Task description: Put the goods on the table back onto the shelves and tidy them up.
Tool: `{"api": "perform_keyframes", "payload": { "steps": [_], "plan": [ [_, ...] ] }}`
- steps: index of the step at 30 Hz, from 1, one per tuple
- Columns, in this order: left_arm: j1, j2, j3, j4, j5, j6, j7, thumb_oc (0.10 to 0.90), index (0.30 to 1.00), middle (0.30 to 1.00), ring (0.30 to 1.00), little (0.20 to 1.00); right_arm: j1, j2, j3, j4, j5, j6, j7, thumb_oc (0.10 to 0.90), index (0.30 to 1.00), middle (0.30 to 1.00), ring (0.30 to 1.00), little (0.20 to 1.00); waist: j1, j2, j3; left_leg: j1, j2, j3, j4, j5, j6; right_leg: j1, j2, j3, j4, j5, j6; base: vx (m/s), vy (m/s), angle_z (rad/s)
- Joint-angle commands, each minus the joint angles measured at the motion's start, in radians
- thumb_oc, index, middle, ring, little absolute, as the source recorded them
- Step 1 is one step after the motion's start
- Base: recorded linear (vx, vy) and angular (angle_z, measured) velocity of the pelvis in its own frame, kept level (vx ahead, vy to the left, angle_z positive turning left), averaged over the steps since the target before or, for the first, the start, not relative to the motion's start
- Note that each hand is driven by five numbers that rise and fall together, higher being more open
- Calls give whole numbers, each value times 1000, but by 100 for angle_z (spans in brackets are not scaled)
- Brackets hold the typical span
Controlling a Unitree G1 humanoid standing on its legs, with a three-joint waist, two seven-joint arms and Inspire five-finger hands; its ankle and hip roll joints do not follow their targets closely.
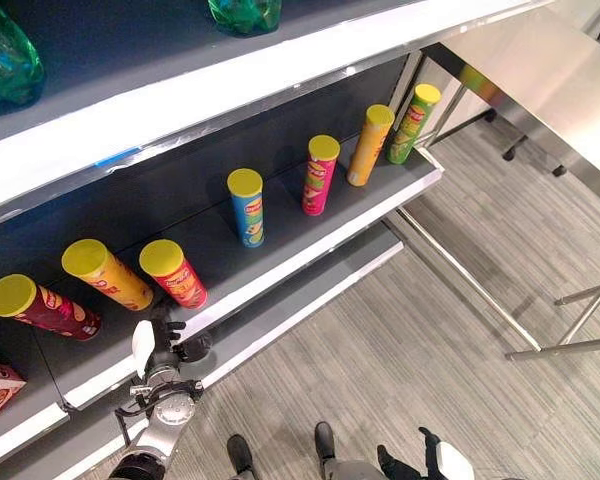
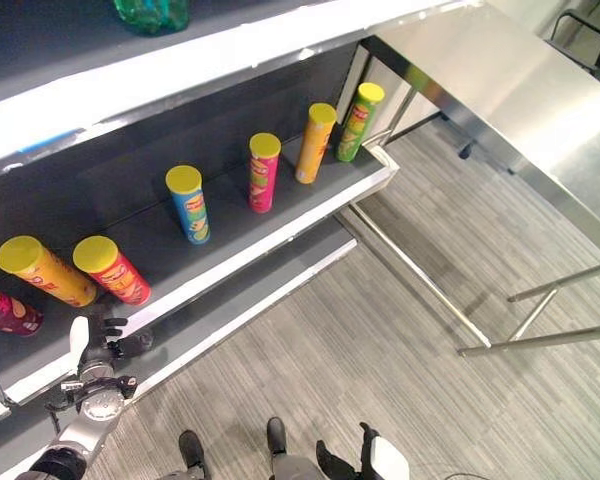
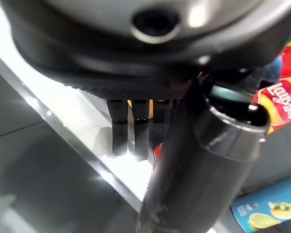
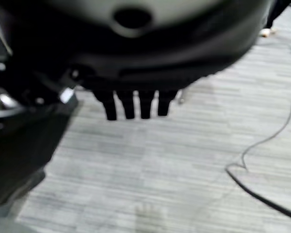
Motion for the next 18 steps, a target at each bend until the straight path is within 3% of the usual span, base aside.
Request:
{"api": "perform_keyframes", "payload": {
  "steps": [1,12,18],
  "plan": [
    [-115,-53,-15,-86,49,-72,-12,800,900,900,900,900,30,-52,25,-5,-11,0,-48,800,900,900,900,900,-28,60,-68,53,91,-62,2,-63,-78,-100,-9,-34,42,52,61,0,0,0],
    [-152,-35,-5,-22,66,-59,4,800,900,900,900,900,39,-51,29,0,-9,-7,-45,800,900,900,900,900,-35,58,-73,60,92,-56,2,-67,-81,-91,-8,-34,33,56,64,0,0,0],
    [-122,-62,51,-19,43,-42,58,800,900,900,900,900,40,-39,18,7,2,6,-56,800,900,900,900,900,-27,56,-77,63,90,-58,2,-68,-80,-84,-9,-35,30,56,65,0,0,0]
  ]
}}
